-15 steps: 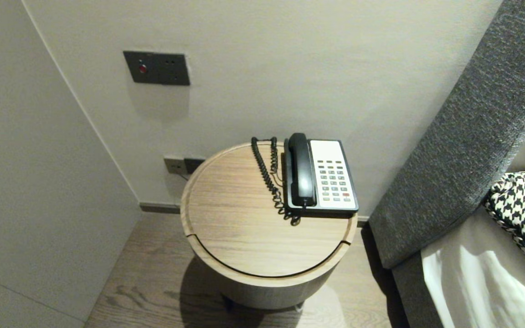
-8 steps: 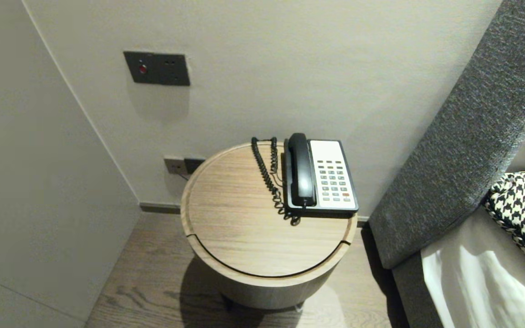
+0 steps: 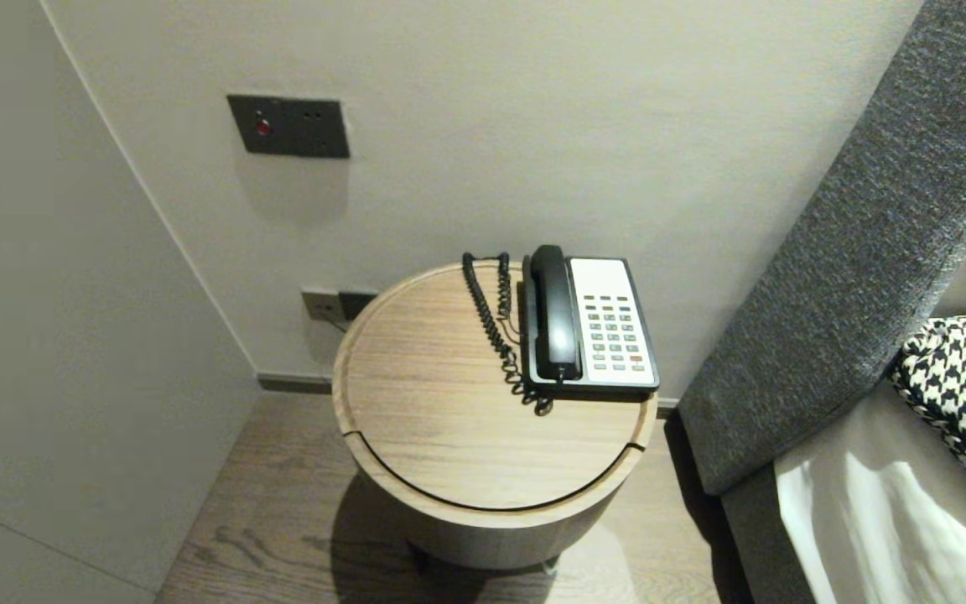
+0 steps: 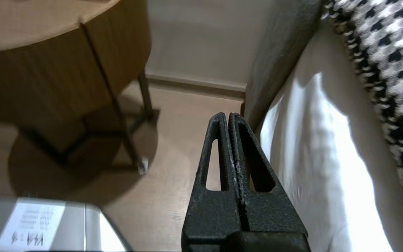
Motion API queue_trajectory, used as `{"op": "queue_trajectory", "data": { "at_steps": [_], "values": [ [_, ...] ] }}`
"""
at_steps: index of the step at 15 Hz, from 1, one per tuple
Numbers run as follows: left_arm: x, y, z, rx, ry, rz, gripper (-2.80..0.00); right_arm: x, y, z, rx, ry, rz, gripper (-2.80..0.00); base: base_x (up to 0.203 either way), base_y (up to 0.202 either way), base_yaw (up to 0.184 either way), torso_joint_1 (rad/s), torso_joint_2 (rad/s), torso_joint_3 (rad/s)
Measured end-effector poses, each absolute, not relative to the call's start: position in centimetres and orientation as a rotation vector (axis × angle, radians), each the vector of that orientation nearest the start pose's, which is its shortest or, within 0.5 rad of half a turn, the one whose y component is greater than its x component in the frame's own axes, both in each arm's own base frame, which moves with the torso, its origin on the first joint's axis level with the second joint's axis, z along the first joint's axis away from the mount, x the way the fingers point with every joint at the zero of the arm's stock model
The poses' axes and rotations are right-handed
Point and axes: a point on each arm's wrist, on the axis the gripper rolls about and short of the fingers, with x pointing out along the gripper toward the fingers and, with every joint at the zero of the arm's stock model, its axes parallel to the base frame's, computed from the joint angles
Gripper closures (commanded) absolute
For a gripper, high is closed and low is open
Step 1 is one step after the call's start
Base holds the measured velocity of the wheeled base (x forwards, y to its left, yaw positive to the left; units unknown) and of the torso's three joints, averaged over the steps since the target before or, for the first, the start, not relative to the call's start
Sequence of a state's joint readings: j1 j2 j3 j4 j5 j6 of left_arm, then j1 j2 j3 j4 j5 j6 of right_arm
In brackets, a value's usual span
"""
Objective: Open the nightstand drawer
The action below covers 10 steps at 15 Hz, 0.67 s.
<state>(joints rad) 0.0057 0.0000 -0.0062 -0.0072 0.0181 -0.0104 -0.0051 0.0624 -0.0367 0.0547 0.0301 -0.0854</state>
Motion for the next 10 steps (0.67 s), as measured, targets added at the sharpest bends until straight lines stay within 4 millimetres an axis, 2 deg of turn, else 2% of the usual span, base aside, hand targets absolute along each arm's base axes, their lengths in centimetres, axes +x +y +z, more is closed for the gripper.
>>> {"op": "queue_trajectory", "data": {
  "at_steps": [10],
  "values": [
    [-2.33, 0.03, 7.79, -0.010, -0.014, 0.024, 0.00, -2.46, 0.01, 7.60, -0.024, 0.034, 0.013, 0.00, 0.000, 0.000, 0.000, 0.000, 0.00, 0.000]
  ]
}}
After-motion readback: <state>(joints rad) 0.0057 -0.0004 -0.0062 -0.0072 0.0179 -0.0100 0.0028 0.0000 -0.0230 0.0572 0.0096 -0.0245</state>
